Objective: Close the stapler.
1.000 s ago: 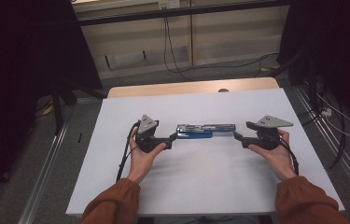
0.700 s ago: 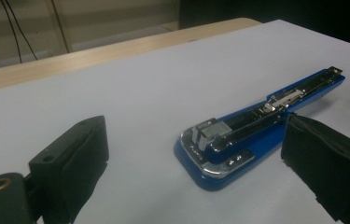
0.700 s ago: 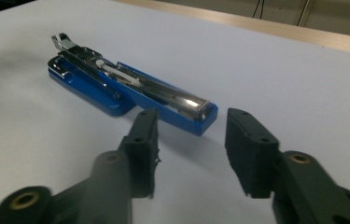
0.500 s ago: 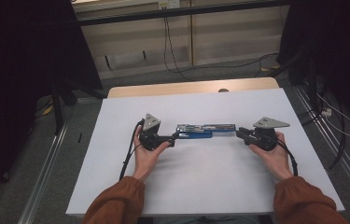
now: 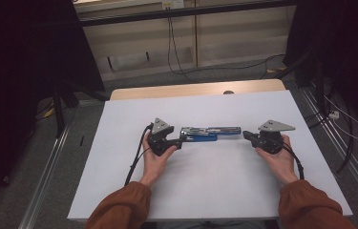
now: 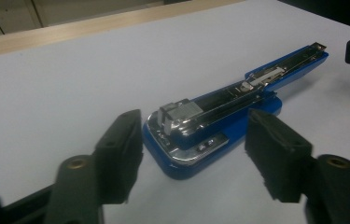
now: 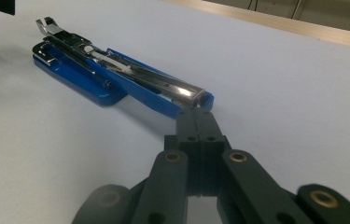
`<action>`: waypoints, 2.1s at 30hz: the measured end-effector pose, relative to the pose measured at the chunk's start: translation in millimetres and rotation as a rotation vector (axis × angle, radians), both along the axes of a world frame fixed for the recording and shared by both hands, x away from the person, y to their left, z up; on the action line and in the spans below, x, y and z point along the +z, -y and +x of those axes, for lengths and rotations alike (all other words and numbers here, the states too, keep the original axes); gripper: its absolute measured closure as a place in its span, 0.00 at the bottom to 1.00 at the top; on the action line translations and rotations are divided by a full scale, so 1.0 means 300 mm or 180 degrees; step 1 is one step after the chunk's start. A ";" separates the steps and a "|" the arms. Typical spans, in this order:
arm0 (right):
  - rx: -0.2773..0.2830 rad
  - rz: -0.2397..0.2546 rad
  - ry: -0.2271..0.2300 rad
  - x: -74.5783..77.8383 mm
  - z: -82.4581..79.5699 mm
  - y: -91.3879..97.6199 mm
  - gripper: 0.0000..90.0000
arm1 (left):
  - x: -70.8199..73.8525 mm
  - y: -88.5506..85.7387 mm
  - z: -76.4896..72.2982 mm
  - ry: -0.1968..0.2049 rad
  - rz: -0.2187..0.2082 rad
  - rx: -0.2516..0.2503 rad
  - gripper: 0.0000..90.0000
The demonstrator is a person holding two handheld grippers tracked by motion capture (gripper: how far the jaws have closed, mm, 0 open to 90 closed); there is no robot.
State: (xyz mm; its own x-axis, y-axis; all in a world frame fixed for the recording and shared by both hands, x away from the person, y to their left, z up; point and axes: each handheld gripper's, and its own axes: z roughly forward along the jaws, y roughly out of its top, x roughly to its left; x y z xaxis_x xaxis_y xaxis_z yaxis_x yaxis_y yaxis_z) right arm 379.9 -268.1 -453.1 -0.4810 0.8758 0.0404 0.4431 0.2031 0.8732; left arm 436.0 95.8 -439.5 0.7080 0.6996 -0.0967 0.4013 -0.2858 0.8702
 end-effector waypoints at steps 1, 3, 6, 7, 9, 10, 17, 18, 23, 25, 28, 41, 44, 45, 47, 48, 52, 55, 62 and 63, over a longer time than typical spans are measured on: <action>0.0009 -0.0006 -0.0007 0.000 0.000 0.000 1.00 | -0.001 0.002 0.000 -0.0004 -0.0006 0.0008 0.45; 0.0026 -0.0015 -0.0042 -0.004 0.001 0.000 1.00 | -0.003 0.003 0.004 -0.0058 -0.0009 -0.0044 0.54; 0.0039 -0.0027 -0.0110 -0.011 0.003 0.000 1.00 | -0.008 0.009 0.006 -0.0149 -0.0042 -0.0115 0.69; 0.0051 -0.0023 -0.0125 -0.011 0.004 -0.001 1.00 | -0.006 0.011 0.006 -0.0174 -0.0066 -0.0158 0.76; 0.0063 -0.0025 -0.0112 -0.009 0.004 -0.003 1.00 | -0.001 0.014 0.006 -0.0164 -0.0059 -0.0199 0.87; 0.0076 -0.0029 -0.0121 -0.009 0.004 -0.003 1.00 | 0.002 0.015 0.005 -0.0164 -0.0038 -0.0202 0.89; 0.0063 -0.0012 -0.0131 -0.006 0.000 -0.002 1.00 | 0.010 0.045 0.019 -0.0108 0.0170 -0.0280 1.00; 0.0062 -0.0018 -0.0139 -0.007 0.000 -0.002 1.00 | 0.008 0.052 0.029 -0.0086 0.0218 -0.0273 1.00; 0.0091 -0.0038 -0.0145 -0.009 0.002 -0.005 1.00 | -0.002 0.062 0.059 -0.0126 0.0292 -0.0280 1.00; 0.0092 -0.0065 -0.0129 -0.011 0.004 -0.004 1.00 | -0.012 0.065 0.062 -0.0159 0.0312 -0.0273 1.00; 0.0100 -0.0080 -0.0140 -0.014 0.006 -0.003 1.00 | -0.027 0.070 0.064 -0.0208 0.0335 -0.0279 1.00; 0.0126 -0.0055 -0.0231 -0.019 0.012 -0.010 1.00 | -0.041 0.085 0.055 -0.0092 0.0495 -0.0321 1.00; 0.0125 -0.0095 -0.0235 -0.017 0.015 -0.011 1.00 | -0.043 0.083 0.057 -0.0104 0.0454 -0.0338 1.00; 0.0127 -0.0094 -0.0242 -0.015 0.016 -0.012 1.00 | -0.043 0.081 0.057 -0.0089 0.0462 -0.0332 1.00; 0.0133 -0.0105 -0.0234 -0.012 0.020 -0.015 1.00 | -0.044 0.080 0.062 -0.0048 0.0465 -0.0314 1.00; 0.0146 -0.0106 -0.0232 -0.011 0.022 -0.016 1.00 | -0.044 0.078 0.064 -0.0066 0.0462 -0.0325 1.00; 0.0162 -0.0139 -0.0277 -0.016 0.027 -0.023 1.00 | -0.044 0.078 0.064 -0.0067 0.0461 -0.0330 1.00; 0.0172 -0.0168 -0.0332 -0.019 0.033 -0.028 1.00 | -0.046 0.077 0.064 -0.0093 0.0419 -0.0329 1.00; 0.0220 -0.0247 -0.0405 -0.004 0.052 -0.042 1.00 | -0.045 0.072 0.068 -0.0089 0.0432 -0.0353 1.00; 0.0223 -0.0264 -0.0437 -0.003 0.057 -0.046 1.00 | -0.046 0.072 0.068 -0.0097 0.0425 -0.0354 1.00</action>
State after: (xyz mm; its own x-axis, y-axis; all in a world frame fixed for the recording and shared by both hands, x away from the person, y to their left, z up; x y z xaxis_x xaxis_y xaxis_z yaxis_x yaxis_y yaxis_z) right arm 396.9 -254.3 -454.0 -0.5359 0.8434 0.0389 0.5392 0.3065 0.7844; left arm 456.4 74.1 -453.1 0.7798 0.6252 -0.0306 0.3863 -0.4422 0.8095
